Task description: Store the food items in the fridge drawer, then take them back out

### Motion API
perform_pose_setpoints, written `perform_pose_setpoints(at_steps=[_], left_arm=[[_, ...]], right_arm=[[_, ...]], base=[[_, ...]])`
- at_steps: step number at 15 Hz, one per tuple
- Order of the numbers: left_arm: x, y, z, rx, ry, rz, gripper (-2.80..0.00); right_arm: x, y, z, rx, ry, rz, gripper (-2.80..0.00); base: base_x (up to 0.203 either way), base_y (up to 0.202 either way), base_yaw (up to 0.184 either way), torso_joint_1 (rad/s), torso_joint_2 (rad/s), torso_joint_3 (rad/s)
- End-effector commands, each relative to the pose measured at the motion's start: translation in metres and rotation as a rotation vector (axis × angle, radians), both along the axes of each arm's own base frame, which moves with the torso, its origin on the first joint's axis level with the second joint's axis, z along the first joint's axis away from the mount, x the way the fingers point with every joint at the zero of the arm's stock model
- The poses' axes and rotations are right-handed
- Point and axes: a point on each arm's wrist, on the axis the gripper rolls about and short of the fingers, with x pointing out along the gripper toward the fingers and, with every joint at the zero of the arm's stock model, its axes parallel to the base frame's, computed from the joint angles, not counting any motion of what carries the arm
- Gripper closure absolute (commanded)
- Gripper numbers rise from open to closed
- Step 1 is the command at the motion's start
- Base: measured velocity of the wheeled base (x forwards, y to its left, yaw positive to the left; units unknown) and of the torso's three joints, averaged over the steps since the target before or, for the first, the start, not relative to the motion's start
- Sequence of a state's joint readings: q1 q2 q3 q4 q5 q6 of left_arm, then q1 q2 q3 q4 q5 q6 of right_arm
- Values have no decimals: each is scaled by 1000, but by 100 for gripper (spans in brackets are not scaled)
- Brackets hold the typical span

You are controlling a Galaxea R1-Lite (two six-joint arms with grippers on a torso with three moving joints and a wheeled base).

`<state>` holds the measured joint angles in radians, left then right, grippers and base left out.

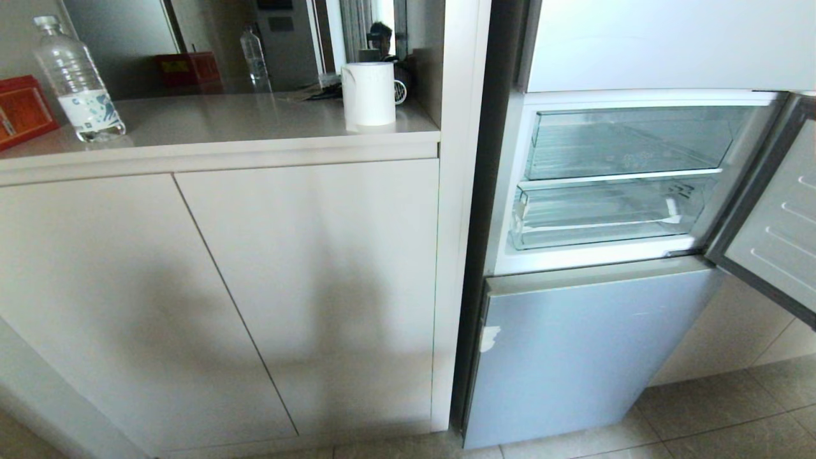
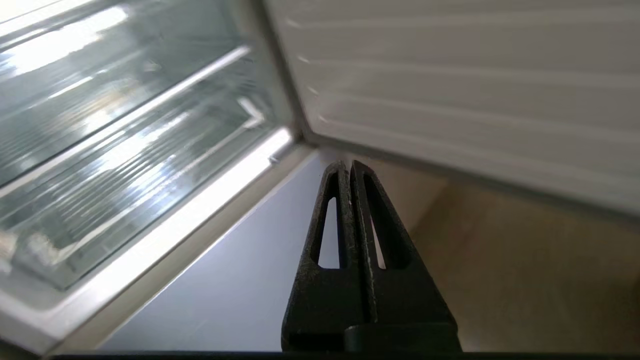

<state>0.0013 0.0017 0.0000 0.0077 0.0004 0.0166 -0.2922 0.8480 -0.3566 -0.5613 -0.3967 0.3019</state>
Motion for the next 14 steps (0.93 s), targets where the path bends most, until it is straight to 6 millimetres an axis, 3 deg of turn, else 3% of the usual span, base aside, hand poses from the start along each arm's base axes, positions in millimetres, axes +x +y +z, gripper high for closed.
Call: perform_pose_setpoints(at_steps=[1,5,9,11,14], left_arm=[[0,0,0,0,2,0,0],[0,0,0,0,1,1,0],[0,0,0,0,1,1,0],[0,0,0,0,1,0,0],[0,0,0,0,1,1,0]], right_arm=[[-4,-12,8,68,-33,-71,0],[-13,-58,13,165,-60,-159,0],[-16,-124,9,304,-76,-168,0],[-17,-158,11,305,-127,-203,0],[-29,-206,28,259,-219,-286,0]], base=[[0,0,0,0,0,0],[0,0,0,0,0,0],[0,0,0,0,0,0],[0,0,0,0,0,0],[0,0,0,0,0,0]])
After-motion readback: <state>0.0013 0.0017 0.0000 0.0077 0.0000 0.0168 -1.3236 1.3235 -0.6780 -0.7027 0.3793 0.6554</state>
